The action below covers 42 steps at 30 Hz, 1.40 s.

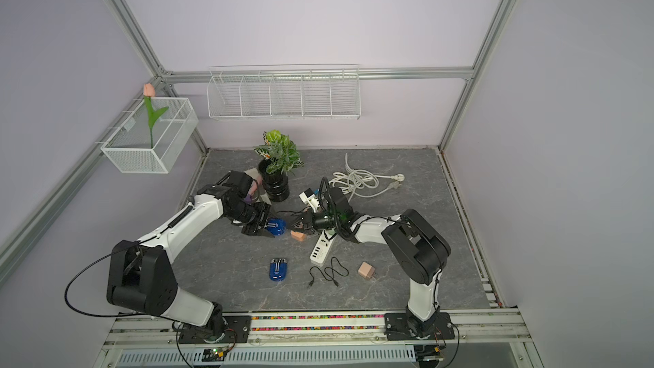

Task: Charge the electric shaver
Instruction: Insert the charging cable into the electric shaver.

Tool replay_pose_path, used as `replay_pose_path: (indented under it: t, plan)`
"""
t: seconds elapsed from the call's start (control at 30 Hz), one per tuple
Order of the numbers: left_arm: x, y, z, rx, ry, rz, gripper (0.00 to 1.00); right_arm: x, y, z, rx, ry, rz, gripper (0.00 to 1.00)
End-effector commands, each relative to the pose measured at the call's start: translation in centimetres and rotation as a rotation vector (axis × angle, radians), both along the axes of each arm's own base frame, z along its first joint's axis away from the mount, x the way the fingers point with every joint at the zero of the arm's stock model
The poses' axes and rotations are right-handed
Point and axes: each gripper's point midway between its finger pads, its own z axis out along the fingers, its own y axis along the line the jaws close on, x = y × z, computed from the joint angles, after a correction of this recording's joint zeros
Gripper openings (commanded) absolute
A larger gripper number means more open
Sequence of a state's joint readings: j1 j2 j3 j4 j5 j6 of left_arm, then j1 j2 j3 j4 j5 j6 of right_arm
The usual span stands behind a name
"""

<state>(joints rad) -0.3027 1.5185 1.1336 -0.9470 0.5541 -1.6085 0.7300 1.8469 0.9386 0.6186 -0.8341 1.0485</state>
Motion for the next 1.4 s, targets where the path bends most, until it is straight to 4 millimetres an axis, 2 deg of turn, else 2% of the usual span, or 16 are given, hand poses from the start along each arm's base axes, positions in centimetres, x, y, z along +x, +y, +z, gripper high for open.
replay_pose_path:
  t: [0.0,0.23,0.53,0.67,0.97,1.37]
  plan:
    - [0.2,-0.8,0.9,-0.043,0.013,0.013,0.00,0.3,0.3,-0.4,-0.001,0.010,-0.014,0.07]
    - [0.5,-1.4,0.5,-0.049,0.018,0.030,0.00,0.4,0.9,0.7,0.021,0.009,-0.015,0.07]
    - [1.6,-1.8,1.1,-0.087,-0.012,0.105,0.00,0.5,0.8,0.0,0.008,0.017,-0.021,0.07]
    - [1.1,-1.9,1.3,-0.097,-0.006,0.091,0.00,1.1,0.4,-1.1,-0.004,0.027,-0.038,0.07]
    - [0.4,-2.1,1.6,-0.115,-0.002,0.058,0.00,1.2,0.6,-1.5,-0.007,0.034,-0.013,0.07]
    - [0.2,-4.0,2.7,-0.168,-0.021,0.000,0.00,1.2,1.6,-0.4,0.014,0.012,0.025,0.07]
